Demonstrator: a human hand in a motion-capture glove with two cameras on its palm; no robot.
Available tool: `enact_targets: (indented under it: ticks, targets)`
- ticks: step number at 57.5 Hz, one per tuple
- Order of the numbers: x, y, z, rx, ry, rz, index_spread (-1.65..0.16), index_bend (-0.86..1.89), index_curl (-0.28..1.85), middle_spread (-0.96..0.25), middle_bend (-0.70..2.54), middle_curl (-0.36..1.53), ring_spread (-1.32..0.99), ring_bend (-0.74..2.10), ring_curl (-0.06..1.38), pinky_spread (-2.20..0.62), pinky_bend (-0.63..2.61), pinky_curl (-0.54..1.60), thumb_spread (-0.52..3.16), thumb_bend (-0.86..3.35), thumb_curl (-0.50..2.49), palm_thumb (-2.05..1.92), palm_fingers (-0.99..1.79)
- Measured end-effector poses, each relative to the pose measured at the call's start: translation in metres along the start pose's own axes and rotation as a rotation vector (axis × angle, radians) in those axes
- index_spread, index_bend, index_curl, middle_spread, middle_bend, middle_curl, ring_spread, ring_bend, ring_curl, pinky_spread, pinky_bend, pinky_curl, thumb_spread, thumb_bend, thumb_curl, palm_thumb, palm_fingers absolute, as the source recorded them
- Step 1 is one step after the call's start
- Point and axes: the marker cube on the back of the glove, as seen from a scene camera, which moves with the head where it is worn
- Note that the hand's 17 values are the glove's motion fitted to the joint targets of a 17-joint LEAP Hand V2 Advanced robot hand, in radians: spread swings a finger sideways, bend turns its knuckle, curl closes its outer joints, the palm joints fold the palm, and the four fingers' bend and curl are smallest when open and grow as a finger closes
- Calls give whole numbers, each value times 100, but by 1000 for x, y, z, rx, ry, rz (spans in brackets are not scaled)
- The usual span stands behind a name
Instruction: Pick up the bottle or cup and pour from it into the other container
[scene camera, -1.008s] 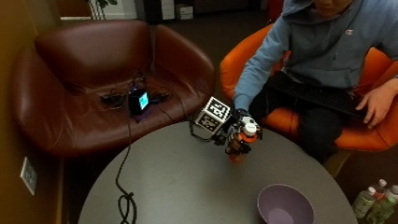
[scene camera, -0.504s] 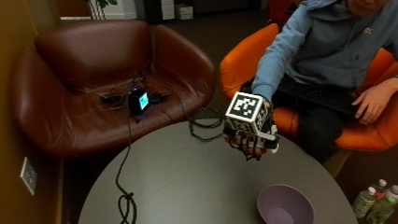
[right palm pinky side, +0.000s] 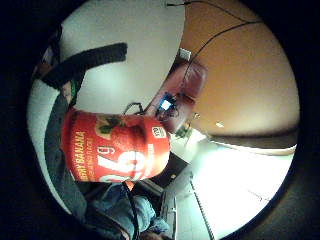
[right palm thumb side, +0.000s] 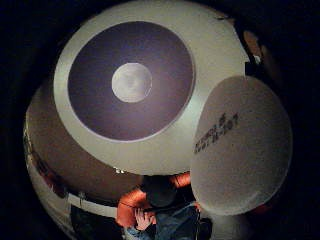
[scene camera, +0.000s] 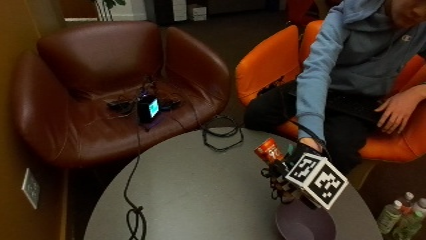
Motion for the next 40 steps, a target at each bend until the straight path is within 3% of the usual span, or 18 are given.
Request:
enact_targets:
  ticks: [15, 40]
  targets:
    - [-21, -17, -3, 9, 170, 77, -20, 13, 35, -11, 34, 51, -20, 43, 46, -25, 40, 40, 18, -4, 73, 97, 118]
    - [-31, -15, -6, 62, 197, 72, -20, 13, 36, -11, 34, 51, -20, 44, 46, -28, 41, 40, 18, -4, 73, 96, 118]
